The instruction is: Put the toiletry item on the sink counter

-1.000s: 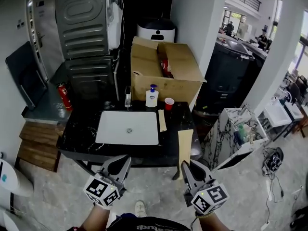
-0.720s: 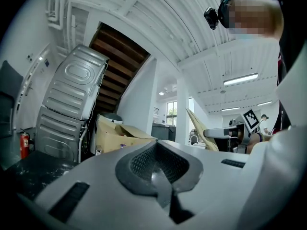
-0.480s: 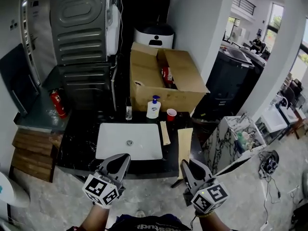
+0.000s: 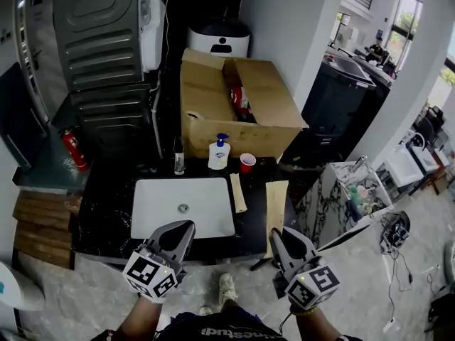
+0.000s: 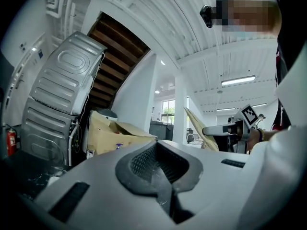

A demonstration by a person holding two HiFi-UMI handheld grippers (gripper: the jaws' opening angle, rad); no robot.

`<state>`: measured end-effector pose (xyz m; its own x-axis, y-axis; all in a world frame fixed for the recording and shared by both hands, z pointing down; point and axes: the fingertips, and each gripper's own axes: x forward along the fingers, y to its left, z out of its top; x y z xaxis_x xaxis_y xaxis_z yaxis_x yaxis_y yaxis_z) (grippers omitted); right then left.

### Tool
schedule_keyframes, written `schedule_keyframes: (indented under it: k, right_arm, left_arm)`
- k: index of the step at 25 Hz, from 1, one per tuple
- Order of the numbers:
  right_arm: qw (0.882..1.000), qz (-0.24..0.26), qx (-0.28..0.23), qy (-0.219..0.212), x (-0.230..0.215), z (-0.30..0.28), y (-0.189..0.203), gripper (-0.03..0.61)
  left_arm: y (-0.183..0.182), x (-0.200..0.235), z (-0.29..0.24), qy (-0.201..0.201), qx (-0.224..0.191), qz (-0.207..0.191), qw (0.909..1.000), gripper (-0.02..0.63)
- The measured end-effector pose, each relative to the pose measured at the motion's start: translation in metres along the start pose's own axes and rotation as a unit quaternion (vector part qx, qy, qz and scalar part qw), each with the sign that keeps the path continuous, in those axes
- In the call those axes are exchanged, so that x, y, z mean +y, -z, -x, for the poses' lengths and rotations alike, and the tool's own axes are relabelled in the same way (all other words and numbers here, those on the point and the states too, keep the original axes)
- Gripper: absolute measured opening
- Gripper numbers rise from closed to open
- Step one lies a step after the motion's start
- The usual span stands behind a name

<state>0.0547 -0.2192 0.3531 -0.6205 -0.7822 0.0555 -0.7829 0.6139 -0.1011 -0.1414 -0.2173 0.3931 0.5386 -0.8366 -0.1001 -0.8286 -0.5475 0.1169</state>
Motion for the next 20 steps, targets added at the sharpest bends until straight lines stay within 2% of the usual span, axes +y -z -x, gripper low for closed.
schedule_keyframes:
  k: [13,20]
  right_arm:
    - [0.999,-0.030,0.017,-0.005,-0.110,-0.096,0.000,0.069]
    - [0.997,-0.062,0.051,-0.003,-0.164,-0.144,0.031,0.069]
  left_arm:
    - [0.014,0.048,-0.135,-0.003,0.012,0.001,0.9999,0.015]
    - [0.041,0.070,-0.203,-0.013,0.023,-0.005,0.9996,0.015]
